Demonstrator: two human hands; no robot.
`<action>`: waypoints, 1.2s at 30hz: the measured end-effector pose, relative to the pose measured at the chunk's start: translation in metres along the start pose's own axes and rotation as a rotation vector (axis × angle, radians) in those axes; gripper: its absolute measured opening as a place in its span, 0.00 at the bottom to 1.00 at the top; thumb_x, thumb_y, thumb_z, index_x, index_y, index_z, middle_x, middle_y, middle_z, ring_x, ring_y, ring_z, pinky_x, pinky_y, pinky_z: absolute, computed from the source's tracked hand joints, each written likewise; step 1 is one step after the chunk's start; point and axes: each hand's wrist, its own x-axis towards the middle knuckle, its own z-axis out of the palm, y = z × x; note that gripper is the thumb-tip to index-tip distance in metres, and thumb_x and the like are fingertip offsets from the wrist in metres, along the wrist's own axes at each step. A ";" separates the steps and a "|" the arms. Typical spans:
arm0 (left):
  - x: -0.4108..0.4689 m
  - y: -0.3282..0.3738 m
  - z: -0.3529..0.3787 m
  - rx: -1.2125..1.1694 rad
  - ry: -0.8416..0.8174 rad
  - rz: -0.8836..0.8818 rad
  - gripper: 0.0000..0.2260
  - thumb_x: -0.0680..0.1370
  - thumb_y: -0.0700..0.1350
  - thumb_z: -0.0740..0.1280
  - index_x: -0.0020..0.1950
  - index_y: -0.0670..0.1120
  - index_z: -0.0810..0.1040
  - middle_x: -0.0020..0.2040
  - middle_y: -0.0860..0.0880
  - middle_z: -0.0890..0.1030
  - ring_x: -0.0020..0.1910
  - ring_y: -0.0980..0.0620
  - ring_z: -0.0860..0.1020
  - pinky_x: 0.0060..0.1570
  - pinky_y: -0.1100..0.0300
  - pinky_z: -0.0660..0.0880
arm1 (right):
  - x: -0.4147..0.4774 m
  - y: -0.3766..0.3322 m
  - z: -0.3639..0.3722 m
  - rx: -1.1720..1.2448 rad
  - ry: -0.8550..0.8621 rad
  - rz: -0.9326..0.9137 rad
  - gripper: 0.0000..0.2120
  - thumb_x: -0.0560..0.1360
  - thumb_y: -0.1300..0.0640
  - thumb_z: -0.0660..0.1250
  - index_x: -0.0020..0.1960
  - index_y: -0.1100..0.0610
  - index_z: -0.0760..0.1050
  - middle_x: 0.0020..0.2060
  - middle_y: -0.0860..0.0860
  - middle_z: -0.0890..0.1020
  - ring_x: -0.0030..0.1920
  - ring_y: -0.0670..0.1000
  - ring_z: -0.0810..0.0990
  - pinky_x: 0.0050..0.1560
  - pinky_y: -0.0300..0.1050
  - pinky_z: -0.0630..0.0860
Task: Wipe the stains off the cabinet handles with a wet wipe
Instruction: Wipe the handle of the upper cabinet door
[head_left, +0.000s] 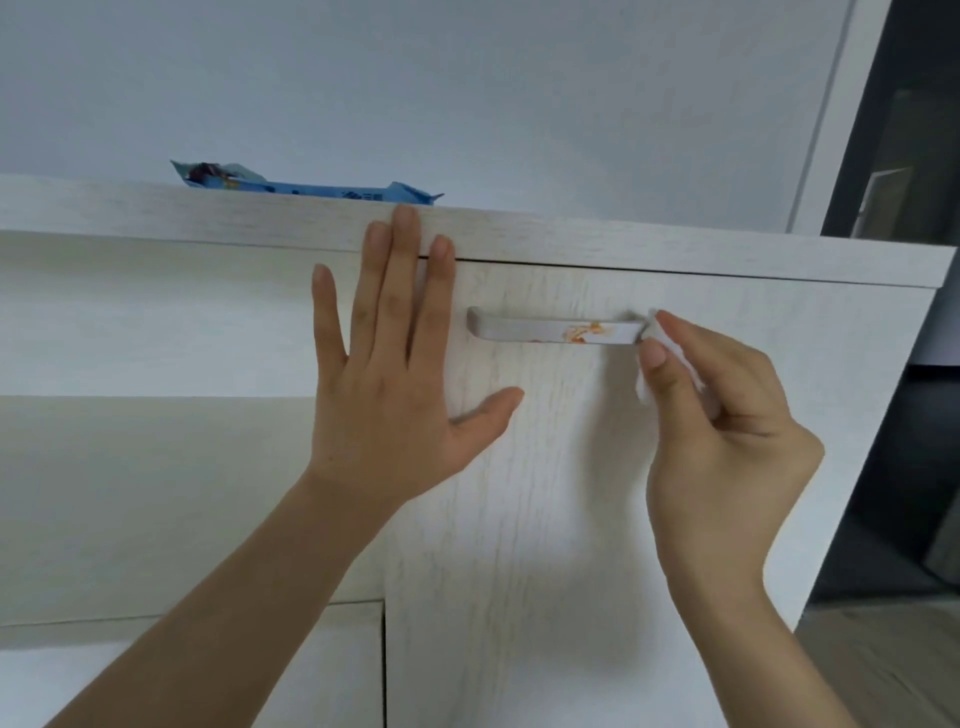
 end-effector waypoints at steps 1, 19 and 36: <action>0.000 0.000 0.000 0.003 0.001 0.002 0.42 0.74 0.67 0.60 0.74 0.35 0.59 0.73 0.38 0.53 0.74 0.39 0.55 0.71 0.38 0.50 | 0.001 0.000 0.000 -0.034 0.001 -0.037 0.09 0.74 0.59 0.69 0.51 0.46 0.79 0.48 0.43 0.81 0.49 0.41 0.79 0.47 0.27 0.71; -0.002 0.000 0.000 0.039 -0.018 0.016 0.41 0.76 0.66 0.58 0.75 0.36 0.57 0.74 0.36 0.55 0.74 0.38 0.55 0.71 0.37 0.51 | 0.007 0.007 -0.002 -0.261 -0.062 -0.431 0.10 0.74 0.64 0.69 0.56 0.60 0.78 0.48 0.50 0.78 0.47 0.51 0.79 0.46 0.37 0.76; -0.002 0.001 -0.001 0.053 -0.033 0.022 0.40 0.76 0.66 0.57 0.75 0.36 0.56 0.74 0.37 0.52 0.75 0.38 0.54 0.72 0.38 0.50 | 0.009 0.002 -0.006 -0.320 -0.065 -0.453 0.08 0.75 0.64 0.67 0.54 0.60 0.80 0.47 0.47 0.78 0.46 0.51 0.80 0.47 0.34 0.75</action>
